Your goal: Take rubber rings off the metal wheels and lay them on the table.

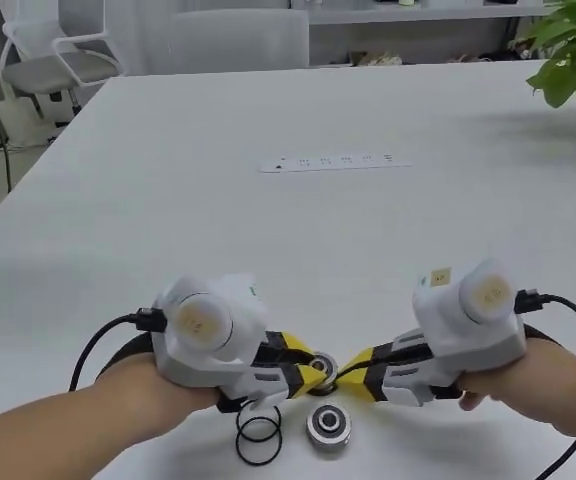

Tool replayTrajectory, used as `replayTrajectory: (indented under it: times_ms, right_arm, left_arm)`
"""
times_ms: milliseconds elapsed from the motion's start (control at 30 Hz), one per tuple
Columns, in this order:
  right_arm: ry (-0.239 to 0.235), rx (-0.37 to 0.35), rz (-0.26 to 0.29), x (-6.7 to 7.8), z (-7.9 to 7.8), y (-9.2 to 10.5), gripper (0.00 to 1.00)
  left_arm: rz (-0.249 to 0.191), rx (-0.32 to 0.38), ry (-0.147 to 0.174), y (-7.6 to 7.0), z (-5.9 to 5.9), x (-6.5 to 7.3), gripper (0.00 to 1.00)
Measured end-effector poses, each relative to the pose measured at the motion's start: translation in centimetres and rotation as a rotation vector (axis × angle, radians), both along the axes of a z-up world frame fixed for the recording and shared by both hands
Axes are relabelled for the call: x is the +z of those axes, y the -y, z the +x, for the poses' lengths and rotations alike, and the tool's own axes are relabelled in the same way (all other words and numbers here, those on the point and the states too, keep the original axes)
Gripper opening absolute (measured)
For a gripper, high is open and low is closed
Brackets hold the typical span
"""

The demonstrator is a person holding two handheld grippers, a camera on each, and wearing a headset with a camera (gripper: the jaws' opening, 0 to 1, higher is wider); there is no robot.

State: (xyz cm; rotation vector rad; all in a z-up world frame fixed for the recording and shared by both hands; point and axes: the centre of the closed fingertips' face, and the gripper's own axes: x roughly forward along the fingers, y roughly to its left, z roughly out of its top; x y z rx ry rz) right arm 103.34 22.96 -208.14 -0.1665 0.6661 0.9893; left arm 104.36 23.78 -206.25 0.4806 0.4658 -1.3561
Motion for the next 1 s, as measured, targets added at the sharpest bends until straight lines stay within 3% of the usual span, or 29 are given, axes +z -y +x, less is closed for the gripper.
replayTrajectory:
  times_ms: [333, 433, 1000]
  right_arm:
    - [-0.095, -0.083, 0.081, 0.3, 0.0, 0.5, 0.0]
    - [-0.135, -0.139, 0.141, 0.8, 0.5, 0.9, 0.0]
    - [-0.139, -0.178, 0.197, 1.4, 1.0, 0.6, 0.0]
  left_arm:
    - [0.0, 0.002, 0.004, 0.1, 0.0, 0.0, 0.07]
    - [-0.001, 0.003, 0.008, 0.1, 0.0, -0.1, 0.07]
    - [0.002, 0.019, 0.008, 0.2, 0.1, 0.0, 0.07]
